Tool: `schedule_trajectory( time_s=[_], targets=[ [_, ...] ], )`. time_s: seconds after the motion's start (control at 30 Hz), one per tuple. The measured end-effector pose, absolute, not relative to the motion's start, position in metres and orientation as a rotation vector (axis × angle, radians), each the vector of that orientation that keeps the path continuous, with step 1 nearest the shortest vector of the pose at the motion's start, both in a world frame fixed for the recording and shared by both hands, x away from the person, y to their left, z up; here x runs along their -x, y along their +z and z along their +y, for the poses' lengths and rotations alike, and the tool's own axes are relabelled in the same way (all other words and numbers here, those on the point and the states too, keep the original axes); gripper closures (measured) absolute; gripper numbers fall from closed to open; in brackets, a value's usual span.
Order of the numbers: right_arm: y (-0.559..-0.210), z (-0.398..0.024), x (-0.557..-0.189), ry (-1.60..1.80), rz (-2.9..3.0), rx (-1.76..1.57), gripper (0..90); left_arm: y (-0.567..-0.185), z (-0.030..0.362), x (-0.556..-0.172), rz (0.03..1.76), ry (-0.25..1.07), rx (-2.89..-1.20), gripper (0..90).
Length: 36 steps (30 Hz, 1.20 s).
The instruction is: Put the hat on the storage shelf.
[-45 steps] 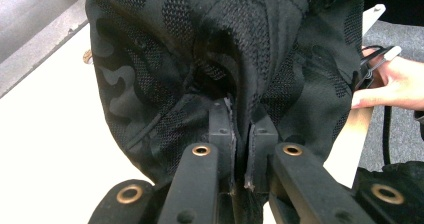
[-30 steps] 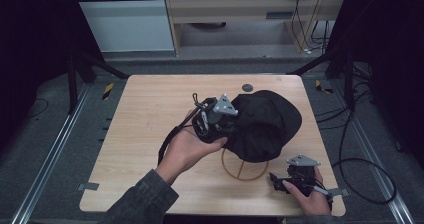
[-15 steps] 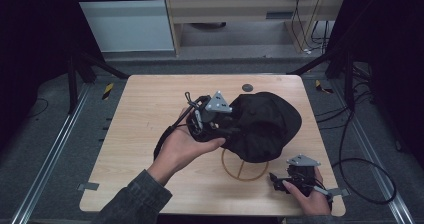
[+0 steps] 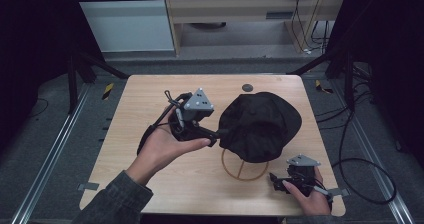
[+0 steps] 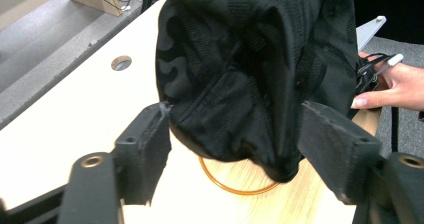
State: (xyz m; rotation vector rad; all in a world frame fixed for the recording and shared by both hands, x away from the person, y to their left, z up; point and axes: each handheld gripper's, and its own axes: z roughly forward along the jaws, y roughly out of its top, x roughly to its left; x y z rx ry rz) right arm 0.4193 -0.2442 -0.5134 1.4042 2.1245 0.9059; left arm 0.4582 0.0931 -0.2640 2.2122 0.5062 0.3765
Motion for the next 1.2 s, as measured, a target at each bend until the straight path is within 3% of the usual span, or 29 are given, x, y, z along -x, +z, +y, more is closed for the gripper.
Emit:
schedule_trajectory(
  time_s=[0.33,1.2],
  targets=[
    [-0.513,-0.244,-0.419,0.906,2.124,-1.403,0.4,-0.267,0.121,-0.461,0.541,0.405,-2.213,15.1],
    [-0.513,-0.244,-0.419,0.907,2.124,-1.406,0.5,-0.307,0.188,-0.472,0.666,0.455,-2.290,8.5]
  ],
)
